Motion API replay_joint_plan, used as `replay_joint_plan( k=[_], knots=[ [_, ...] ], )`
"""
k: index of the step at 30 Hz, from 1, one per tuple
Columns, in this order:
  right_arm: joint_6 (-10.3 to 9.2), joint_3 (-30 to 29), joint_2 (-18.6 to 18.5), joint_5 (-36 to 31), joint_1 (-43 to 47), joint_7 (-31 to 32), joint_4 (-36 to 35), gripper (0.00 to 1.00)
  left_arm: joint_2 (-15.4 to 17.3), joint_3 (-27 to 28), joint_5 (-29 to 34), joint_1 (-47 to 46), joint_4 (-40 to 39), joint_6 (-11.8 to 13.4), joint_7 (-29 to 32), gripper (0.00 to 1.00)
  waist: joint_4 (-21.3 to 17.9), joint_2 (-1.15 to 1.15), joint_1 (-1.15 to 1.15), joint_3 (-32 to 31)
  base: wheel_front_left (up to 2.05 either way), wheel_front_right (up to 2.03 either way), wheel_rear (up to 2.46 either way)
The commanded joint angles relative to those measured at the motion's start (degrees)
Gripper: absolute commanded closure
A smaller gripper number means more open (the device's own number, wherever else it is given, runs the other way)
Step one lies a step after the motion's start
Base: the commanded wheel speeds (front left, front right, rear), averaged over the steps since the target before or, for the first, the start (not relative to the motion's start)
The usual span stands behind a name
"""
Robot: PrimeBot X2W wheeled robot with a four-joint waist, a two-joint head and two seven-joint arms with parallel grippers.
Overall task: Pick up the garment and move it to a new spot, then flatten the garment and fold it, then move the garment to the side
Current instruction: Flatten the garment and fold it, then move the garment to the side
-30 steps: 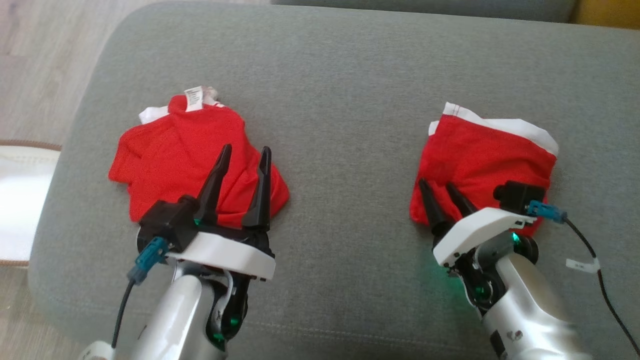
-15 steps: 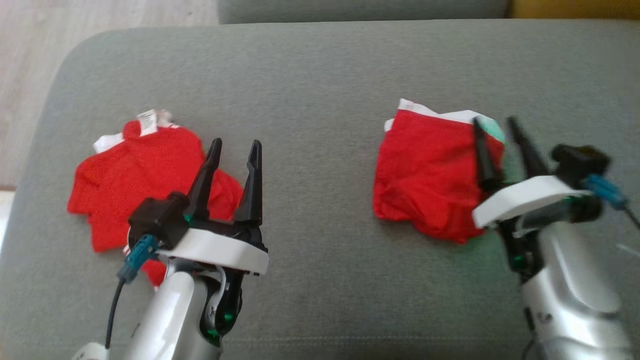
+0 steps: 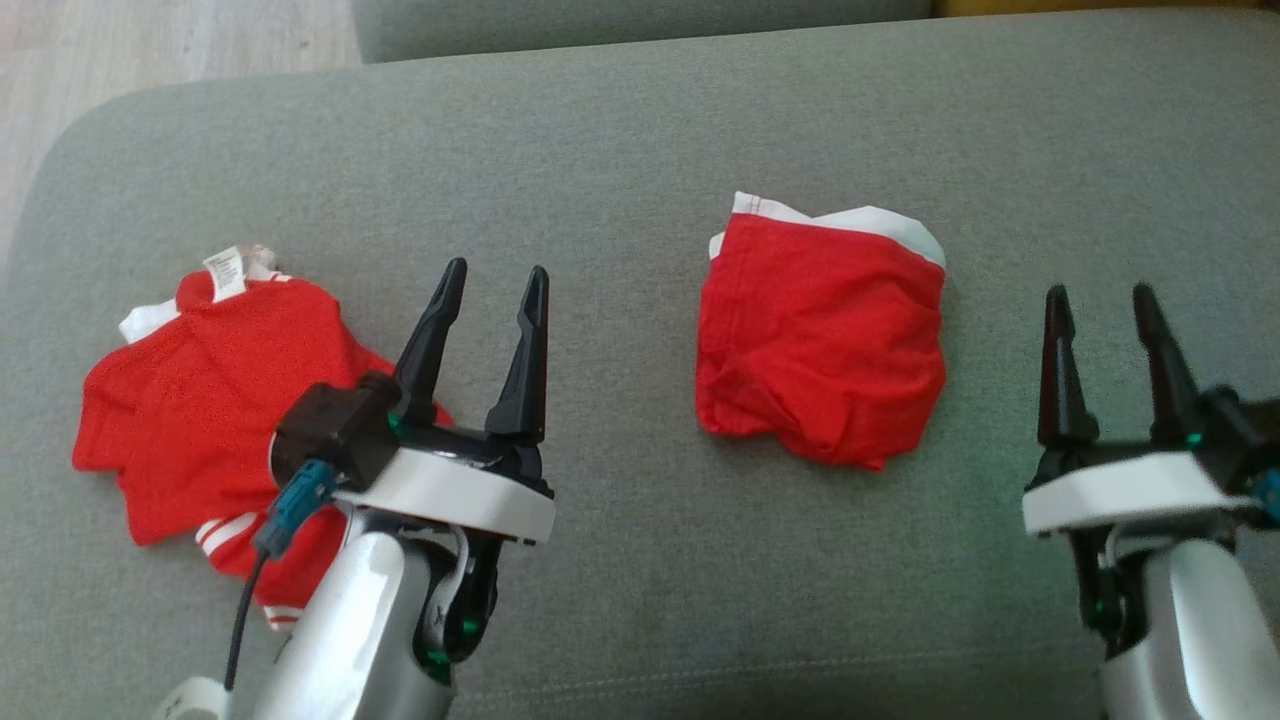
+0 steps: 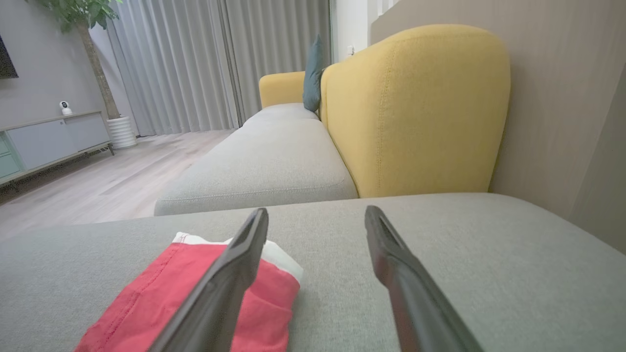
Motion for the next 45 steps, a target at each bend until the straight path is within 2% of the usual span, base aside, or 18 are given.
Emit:
replay_joint_plan(
  k=[1, 9, 14, 23, 29, 38, 39, 40, 45],
  knots=[
    [0.23, 1.5, 0.2, 1.2, 0.3, -1.1, -2.2, 0.0, 0.5, 1.6, 0.8, -1.8, -1.8, -0.2, -0.3, 0.0, -0.3, 0.0, 0.0, 0.1, 0.0, 0.0, 0.0],
    [0.23, 1.7, 0.2, 2.2, 1.1, -2.2, -1.4, 0.0, 0.5, 2.0, 0.8, -0.4, -2.0, -0.3, -0.3, 0.0, -0.3, 0.0, 0.0, 0.5, 0.0, 0.0, 0.0],
    [0.23, 2.5, 0.2, 3.5, 0.0, -0.2, 0.1, 0.0, 0.5, 2.0, 0.8, -1.0, -2.3, -0.6, -0.3, 0.0, 0.8, 0.0, 0.0, 2.0, 0.0, 0.0, 0.0],
    [0.23, 4.7, 0.2, 9.5, -4.0, 4.1, 7.0, 0.0, 0.5, 1.6, 1.0, -2.5, -2.1, -1.2, -0.3, 0.0, 3.4, 0.0, 0.0, 6.6, 0.0, 0.0, 0.0],
    [0.23, 5.0, 0.2, 11.0, -7.1, 5.5, 12.3, 0.0, 0.5, 1.9, 1.4, -3.7, -2.1, -1.8, -0.3, 0.0, 4.8, 0.0, 0.0, 9.6, 0.0, 0.0, 0.0],
    [0.23, 6.3, 0.2, 9.3, -13.4, 3.9, 19.9, 0.01, 0.5, 3.4, 2.2, -6.0, -2.8, -2.8, -0.3, 0.0, 6.1, 0.0, 0.0, 14.4, 0.0, 0.0, 0.0],
    [0.23, 6.6, 0.2, 8.8, -13.9, 3.5, 20.3, 0.57, 0.5, 3.7, 2.3, -6.1, -2.8, -2.9, -0.3, 0.0, 6.0, 0.0, 0.0, 14.7, 0.0, 0.0, 0.0],
    [0.23, 7.0, 0.2, 8.2, -14.3, 2.9, 20.6, 1.0, 0.5, 3.9, 2.4, -6.2, -2.9, -3.0, -0.3, 0.0, 5.9, 0.0, 0.0, 14.9, 0.0, 0.0, 0.0],
    [0.23, 7.7, 0.2, 2.7, -16.3, 1.3, 20.9, 1.0, 0.5, 4.7, 3.0, -6.3, -2.8, -3.4, -0.3, 0.0, 4.5, 0.0, 0.0, 15.3, 0.0, 0.0, 0.0]
  ],
)
